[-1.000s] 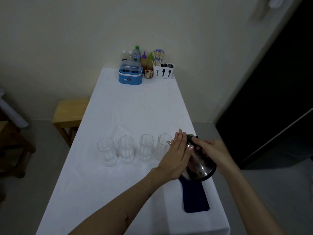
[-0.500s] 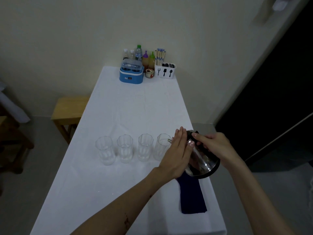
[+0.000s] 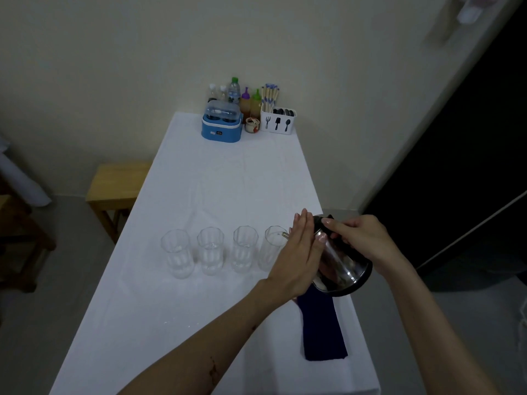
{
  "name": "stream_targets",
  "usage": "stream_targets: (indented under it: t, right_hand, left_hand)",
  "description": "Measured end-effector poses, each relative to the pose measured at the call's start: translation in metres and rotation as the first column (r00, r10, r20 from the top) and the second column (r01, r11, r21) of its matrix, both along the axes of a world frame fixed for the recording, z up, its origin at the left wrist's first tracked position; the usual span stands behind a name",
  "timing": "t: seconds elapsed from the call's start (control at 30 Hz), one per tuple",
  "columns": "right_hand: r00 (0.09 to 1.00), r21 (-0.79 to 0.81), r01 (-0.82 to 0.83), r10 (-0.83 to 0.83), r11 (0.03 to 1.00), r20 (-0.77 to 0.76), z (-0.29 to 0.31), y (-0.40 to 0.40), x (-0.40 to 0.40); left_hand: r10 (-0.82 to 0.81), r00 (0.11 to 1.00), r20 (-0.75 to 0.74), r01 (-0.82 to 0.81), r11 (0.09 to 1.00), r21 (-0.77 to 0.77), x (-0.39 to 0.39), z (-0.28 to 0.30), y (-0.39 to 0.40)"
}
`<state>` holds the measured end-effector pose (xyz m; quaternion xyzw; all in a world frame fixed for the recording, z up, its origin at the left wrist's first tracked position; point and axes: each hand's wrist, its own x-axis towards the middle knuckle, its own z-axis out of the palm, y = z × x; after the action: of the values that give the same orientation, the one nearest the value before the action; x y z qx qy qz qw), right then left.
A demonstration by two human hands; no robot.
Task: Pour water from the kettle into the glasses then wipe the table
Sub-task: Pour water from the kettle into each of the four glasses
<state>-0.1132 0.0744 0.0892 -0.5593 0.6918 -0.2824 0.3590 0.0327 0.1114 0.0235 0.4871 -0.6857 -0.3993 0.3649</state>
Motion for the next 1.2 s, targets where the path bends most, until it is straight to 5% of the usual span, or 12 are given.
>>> stream_targets:
  t: [0.4, 1.2]
  right_hand:
    - [0.987, -0.034, -0.082, 0.077, 0.996, -0.142, 0.011, -0.001, 0.006]
    - [0.979, -0.03, -0.092, 0.085, 0.995, -0.183, 0.011, -0.006, 0.01]
  left_hand:
    - [0.01, 1.0, -0.017, -0.01, 1.0, 0.027, 0.002, -0.002, 0.0]
    - [0.014, 1.0, 0.004, -0.014, 1.0, 0.012, 0.005, -0.005, -0.004]
